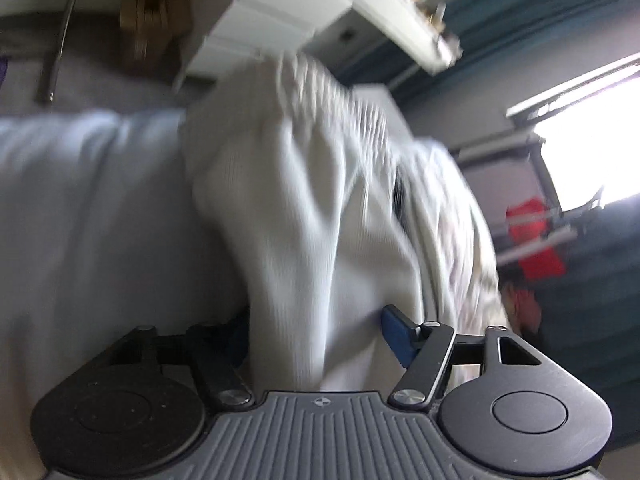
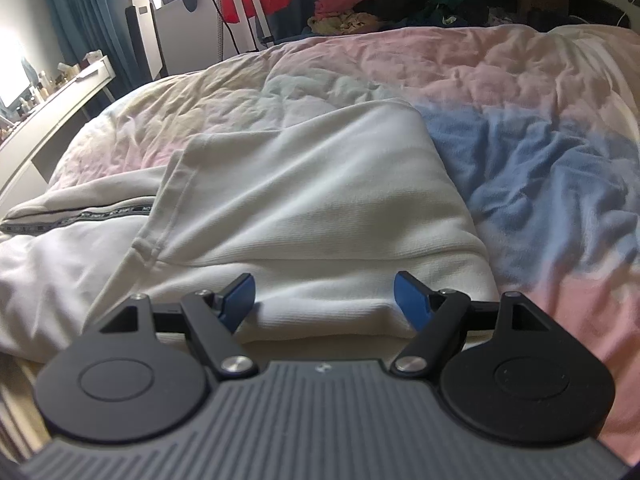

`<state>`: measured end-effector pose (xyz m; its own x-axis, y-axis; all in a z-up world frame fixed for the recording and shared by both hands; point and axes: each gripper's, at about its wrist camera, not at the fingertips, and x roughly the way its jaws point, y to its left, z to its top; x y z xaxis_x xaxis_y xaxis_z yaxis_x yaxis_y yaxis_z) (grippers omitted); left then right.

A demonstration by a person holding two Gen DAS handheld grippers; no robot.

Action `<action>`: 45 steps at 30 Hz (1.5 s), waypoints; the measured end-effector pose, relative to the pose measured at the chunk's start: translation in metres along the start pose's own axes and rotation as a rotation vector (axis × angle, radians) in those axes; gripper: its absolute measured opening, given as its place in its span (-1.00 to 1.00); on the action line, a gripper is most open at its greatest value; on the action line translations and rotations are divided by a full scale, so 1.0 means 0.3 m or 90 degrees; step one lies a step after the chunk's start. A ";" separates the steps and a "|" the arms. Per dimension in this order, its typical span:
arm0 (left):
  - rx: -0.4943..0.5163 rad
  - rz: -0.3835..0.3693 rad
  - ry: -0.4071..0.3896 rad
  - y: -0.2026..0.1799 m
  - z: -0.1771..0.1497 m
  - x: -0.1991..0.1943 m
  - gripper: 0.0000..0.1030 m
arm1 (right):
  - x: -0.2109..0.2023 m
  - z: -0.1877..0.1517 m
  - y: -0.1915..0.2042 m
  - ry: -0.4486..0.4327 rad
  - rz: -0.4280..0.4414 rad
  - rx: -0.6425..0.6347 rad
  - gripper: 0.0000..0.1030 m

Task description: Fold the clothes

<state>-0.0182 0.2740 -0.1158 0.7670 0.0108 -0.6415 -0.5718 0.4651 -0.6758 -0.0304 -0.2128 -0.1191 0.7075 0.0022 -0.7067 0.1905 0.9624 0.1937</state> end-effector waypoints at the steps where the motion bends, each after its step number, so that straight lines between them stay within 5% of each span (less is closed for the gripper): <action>1: -0.003 0.007 -0.016 0.004 0.015 0.006 0.20 | -0.001 0.001 0.001 -0.002 0.000 -0.001 0.52; 7: 0.080 0.076 -0.112 -0.048 0.038 0.033 -0.48 | 0.026 -0.007 0.018 0.029 0.007 -0.047 0.58; 12: 0.273 0.098 -0.218 -0.262 -0.058 -0.066 -0.69 | 0.024 -0.010 0.020 0.026 0.009 -0.049 0.64; 20: 0.430 -0.021 -0.336 -0.643 -0.276 -0.299 -0.70 | -0.050 0.051 -0.073 -0.009 0.071 0.072 0.60; 29: 0.563 -0.201 -0.401 -1.011 -0.892 -0.376 -0.69 | -0.176 0.113 -0.302 -0.102 0.056 0.217 0.60; 33: 0.680 -0.261 -0.304 -1.043 -1.239 -0.244 -0.61 | -0.213 0.121 -0.400 -0.132 0.053 0.278 0.60; 34: 0.728 -0.276 -0.232 -1.040 -1.318 -0.186 -0.39 | -0.222 0.123 -0.424 -0.140 0.052 0.293 0.60; 36: 0.826 -0.283 -0.063 -1.030 -1.467 -0.059 -0.28 | -0.237 0.121 -0.469 -0.153 0.060 0.325 0.64; 39: 0.904 -0.242 0.024 -0.976 -1.606 0.044 -0.26 | -0.214 0.101 -0.508 -0.135 0.124 0.366 0.64; 41: 0.916 -0.253 -0.010 -0.949 -1.617 0.041 -0.04 | -0.175 0.088 -0.520 -0.099 0.173 0.395 0.64; 45: 0.876 -0.268 0.066 -0.916 -1.467 0.051 0.53 | -0.100 0.053 -0.522 -0.039 0.228 0.467 0.64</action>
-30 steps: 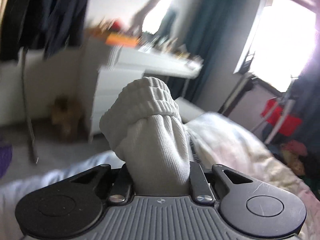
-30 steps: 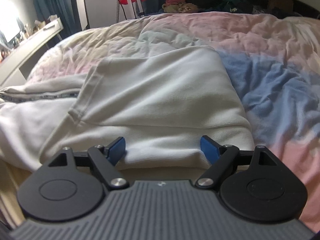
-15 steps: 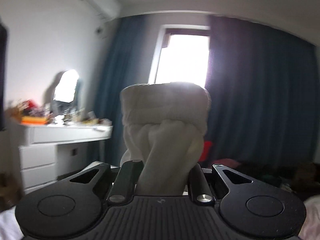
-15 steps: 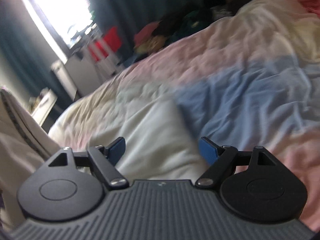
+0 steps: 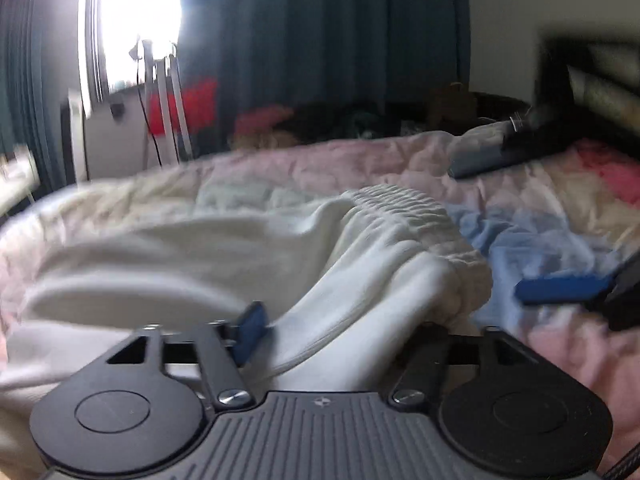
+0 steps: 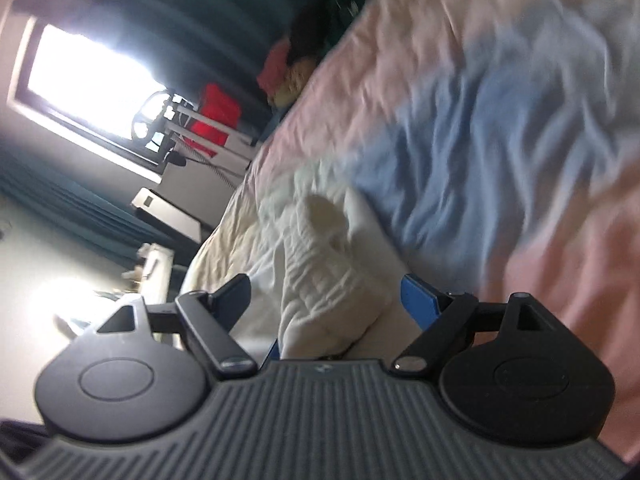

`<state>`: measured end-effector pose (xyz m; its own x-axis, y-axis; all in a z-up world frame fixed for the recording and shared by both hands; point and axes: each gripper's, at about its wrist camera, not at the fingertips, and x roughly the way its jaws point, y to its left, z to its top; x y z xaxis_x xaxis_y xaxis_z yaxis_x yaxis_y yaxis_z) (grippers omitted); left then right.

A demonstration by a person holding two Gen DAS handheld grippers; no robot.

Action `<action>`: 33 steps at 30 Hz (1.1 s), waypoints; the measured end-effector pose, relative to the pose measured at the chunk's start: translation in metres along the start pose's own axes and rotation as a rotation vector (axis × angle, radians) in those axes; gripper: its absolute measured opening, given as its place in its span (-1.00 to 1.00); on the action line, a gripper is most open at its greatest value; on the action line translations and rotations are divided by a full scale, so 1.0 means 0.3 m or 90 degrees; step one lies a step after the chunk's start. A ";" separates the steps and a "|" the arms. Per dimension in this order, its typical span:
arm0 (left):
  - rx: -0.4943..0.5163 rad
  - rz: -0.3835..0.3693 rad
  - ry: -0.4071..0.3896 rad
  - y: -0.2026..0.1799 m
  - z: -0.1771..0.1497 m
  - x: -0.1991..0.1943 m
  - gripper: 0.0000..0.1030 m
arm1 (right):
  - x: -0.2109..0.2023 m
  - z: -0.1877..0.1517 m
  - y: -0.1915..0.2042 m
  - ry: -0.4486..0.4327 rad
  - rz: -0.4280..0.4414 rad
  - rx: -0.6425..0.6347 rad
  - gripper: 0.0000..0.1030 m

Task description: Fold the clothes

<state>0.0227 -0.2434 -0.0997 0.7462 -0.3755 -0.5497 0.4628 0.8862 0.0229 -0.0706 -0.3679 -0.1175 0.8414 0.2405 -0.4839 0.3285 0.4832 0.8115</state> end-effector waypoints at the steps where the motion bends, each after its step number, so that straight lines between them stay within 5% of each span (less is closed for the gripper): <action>1: -0.003 -0.013 0.003 0.035 0.004 -0.034 0.62 | 0.011 -0.005 -0.009 0.009 0.003 0.016 0.64; 8: -0.012 -0.038 0.014 0.274 -0.084 -0.300 0.76 | 0.064 -0.068 -0.027 0.042 0.024 0.066 0.62; 15: -0.086 0.014 -0.020 0.435 -0.170 -0.442 0.79 | 0.156 -0.120 0.002 0.071 0.044 0.059 0.35; 26: -0.095 0.035 0.001 0.494 -0.185 -0.417 0.80 | 0.204 -0.112 0.045 -0.060 -0.059 -0.030 0.03; 33: -0.117 0.025 -0.005 0.518 -0.195 -0.425 0.80 | 0.150 -0.112 0.128 -0.124 -0.044 -0.146 -0.32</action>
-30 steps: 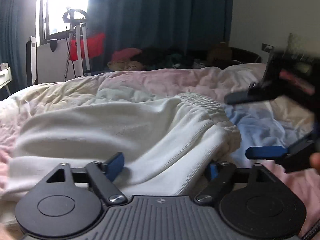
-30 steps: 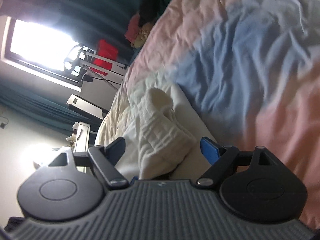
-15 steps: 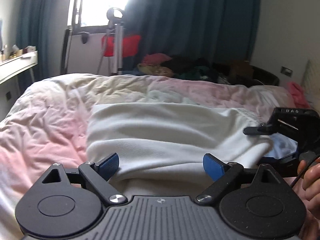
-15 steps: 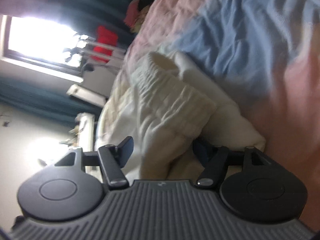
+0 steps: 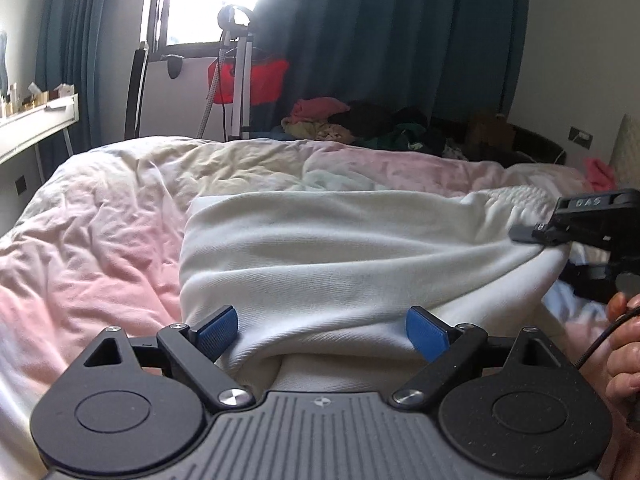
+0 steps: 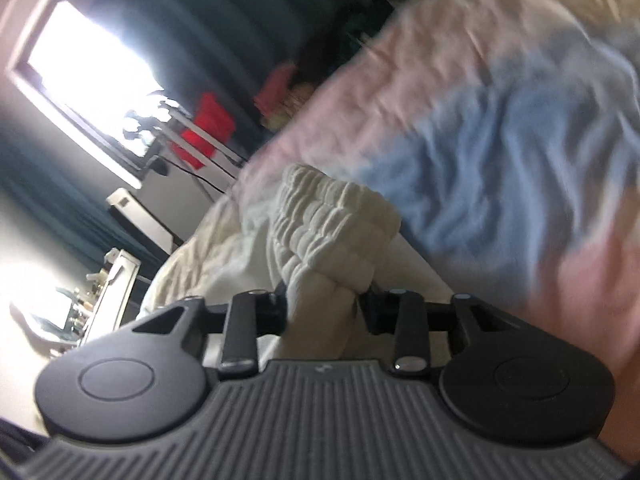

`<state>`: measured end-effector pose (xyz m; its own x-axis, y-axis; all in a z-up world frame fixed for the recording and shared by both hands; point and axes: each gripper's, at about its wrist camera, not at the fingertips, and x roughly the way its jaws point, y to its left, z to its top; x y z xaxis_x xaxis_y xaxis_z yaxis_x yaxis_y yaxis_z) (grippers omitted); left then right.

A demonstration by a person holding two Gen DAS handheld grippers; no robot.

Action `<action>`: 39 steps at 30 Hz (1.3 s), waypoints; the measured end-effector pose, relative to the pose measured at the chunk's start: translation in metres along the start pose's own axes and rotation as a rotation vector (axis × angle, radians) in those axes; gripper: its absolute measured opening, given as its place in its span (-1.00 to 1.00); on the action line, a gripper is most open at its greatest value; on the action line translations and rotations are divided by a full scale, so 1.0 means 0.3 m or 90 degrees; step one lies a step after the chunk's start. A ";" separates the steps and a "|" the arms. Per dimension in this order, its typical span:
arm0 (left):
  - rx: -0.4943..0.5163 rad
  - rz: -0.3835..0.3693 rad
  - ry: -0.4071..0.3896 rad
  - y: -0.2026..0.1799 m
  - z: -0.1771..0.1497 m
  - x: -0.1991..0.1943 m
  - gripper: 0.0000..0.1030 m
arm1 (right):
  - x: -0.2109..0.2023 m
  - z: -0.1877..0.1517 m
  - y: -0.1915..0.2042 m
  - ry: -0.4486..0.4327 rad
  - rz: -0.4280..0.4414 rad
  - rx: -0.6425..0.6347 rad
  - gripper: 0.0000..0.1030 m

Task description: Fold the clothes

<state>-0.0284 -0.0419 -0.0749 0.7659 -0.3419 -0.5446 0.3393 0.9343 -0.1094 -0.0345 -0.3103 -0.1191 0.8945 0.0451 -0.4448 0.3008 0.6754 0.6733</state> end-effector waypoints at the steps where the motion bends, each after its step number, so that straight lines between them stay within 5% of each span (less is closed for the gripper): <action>1: -0.009 -0.003 0.000 0.007 -0.001 -0.003 0.80 | -0.019 0.009 0.017 -0.021 0.005 -0.019 -0.32; 6: -0.040 -0.004 0.005 0.036 -0.001 -0.007 0.81 | -0.083 0.042 0.020 -0.081 -0.037 -0.068 -0.30; 10: -0.076 -0.004 0.022 0.063 0.000 0.007 0.81 | 0.017 0.021 -0.150 0.072 -0.120 0.068 -0.13; 12: -0.101 -0.006 0.028 0.085 0.000 0.008 0.81 | 0.010 0.024 -0.195 0.080 -0.102 0.119 0.11; 16: -0.157 -0.023 0.040 0.142 -0.004 0.020 0.81 | 0.011 0.038 -0.183 0.096 -0.127 0.095 0.65; 21: -0.256 -0.052 0.085 0.228 -0.018 0.091 0.81 | 0.081 -0.015 -0.204 0.152 -0.096 0.114 0.72; 24: -0.332 -0.115 0.118 0.285 -0.037 0.138 0.78 | 0.090 -0.021 -0.181 0.150 -0.070 0.114 0.74; 28: -0.407 -0.156 0.124 0.347 -0.055 0.162 0.53 | 0.066 -0.021 -0.143 0.136 -0.007 0.093 0.56; 30: -0.417 -0.156 0.119 0.364 -0.060 0.160 0.34 | 0.055 -0.017 -0.108 0.133 -0.020 0.044 -0.10; 32: -0.413 -0.153 0.112 0.371 -0.060 0.151 0.15 | 0.047 -0.012 -0.087 0.126 -0.021 0.031 -0.33; 34: -0.415 -0.162 0.099 0.375 -0.052 0.131 -0.12 | 0.030 -0.001 -0.056 0.115 -0.018 0.017 -0.39; 39: -0.454 -0.191 0.096 0.333 0.069 0.098 -0.32 | -0.039 0.102 -0.003 0.109 0.023 0.045 -0.45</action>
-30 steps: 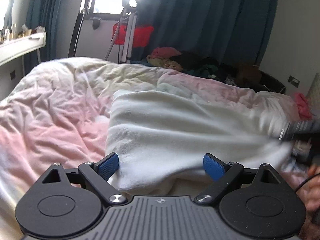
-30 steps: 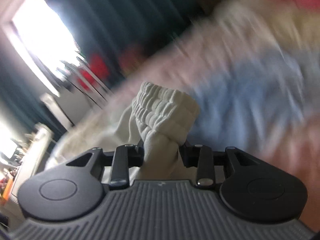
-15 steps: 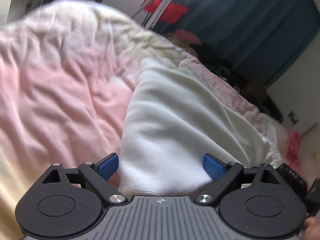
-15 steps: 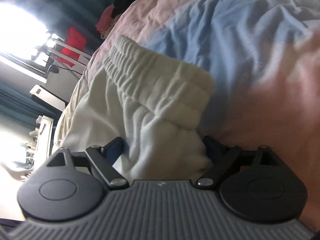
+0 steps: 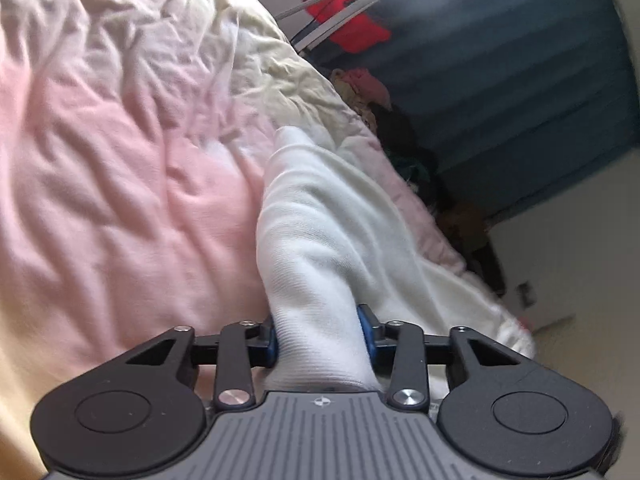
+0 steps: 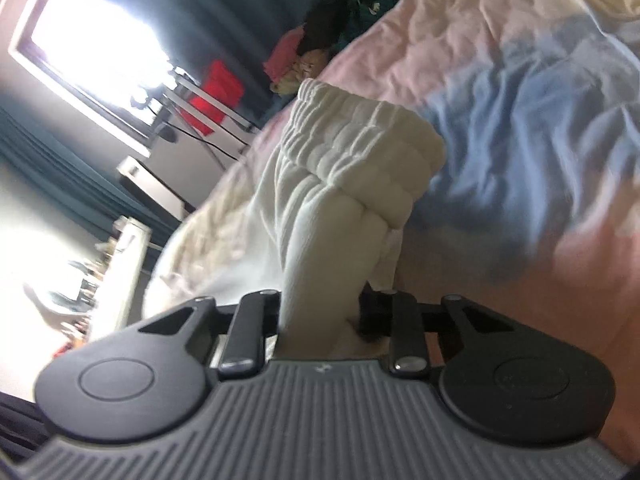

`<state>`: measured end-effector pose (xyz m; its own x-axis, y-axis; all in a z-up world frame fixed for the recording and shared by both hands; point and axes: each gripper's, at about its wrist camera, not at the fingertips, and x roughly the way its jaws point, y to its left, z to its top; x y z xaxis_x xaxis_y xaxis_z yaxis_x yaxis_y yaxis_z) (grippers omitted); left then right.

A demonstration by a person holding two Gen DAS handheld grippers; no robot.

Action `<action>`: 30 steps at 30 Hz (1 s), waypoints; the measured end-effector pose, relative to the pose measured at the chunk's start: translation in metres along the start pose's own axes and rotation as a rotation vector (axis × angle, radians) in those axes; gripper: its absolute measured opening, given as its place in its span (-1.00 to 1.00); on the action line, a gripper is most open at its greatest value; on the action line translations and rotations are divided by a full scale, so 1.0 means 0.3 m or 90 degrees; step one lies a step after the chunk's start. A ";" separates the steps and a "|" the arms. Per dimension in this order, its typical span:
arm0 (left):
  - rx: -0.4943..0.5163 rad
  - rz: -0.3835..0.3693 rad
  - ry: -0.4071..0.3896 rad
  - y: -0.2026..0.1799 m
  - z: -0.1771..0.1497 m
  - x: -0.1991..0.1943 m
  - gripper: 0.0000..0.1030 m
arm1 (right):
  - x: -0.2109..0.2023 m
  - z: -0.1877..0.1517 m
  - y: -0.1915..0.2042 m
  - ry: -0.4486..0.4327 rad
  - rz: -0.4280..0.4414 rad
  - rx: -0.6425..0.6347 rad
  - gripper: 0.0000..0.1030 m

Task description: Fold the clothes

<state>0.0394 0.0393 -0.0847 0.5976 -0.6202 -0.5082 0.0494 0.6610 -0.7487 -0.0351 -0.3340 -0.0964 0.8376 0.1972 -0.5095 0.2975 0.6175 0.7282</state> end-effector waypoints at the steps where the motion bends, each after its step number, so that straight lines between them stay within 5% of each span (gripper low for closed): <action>1: 0.014 -0.006 -0.001 -0.057 0.022 0.007 -0.33 | -0.026 0.033 0.006 0.001 0.010 0.006 -0.45; 6: 0.038 -0.062 0.040 -0.404 0.108 0.165 -0.36 | -0.149 0.298 -0.041 -0.044 0.006 0.053 -0.46; 12: 0.088 -0.090 0.078 -0.820 0.128 0.552 -0.36 | -0.249 0.675 -0.156 -0.158 -0.049 0.067 -0.46; 16: 0.065 -0.110 0.098 -0.910 0.118 0.859 -0.36 | -0.221 0.830 -0.257 -0.220 -0.090 0.009 -0.46; 21: 0.099 -0.052 0.150 -0.829 0.014 1.084 -0.35 | -0.085 0.836 -0.434 -0.215 -0.143 0.046 -0.45; 25: 0.187 -0.062 0.146 -0.707 -0.062 1.083 -0.28 | -0.016 0.700 -0.597 -0.186 -0.149 0.107 -0.45; 30: 0.203 -0.006 0.139 -0.573 -0.150 1.070 -0.01 | -0.004 0.495 -0.704 -0.221 -0.134 0.104 -0.32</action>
<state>0.1867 -0.2926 -0.1383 0.4128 -0.6792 -0.6069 0.3203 0.7320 -0.6013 -0.0308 -0.5779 -0.1815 0.8473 -0.2045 -0.4901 0.5229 0.4827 0.7026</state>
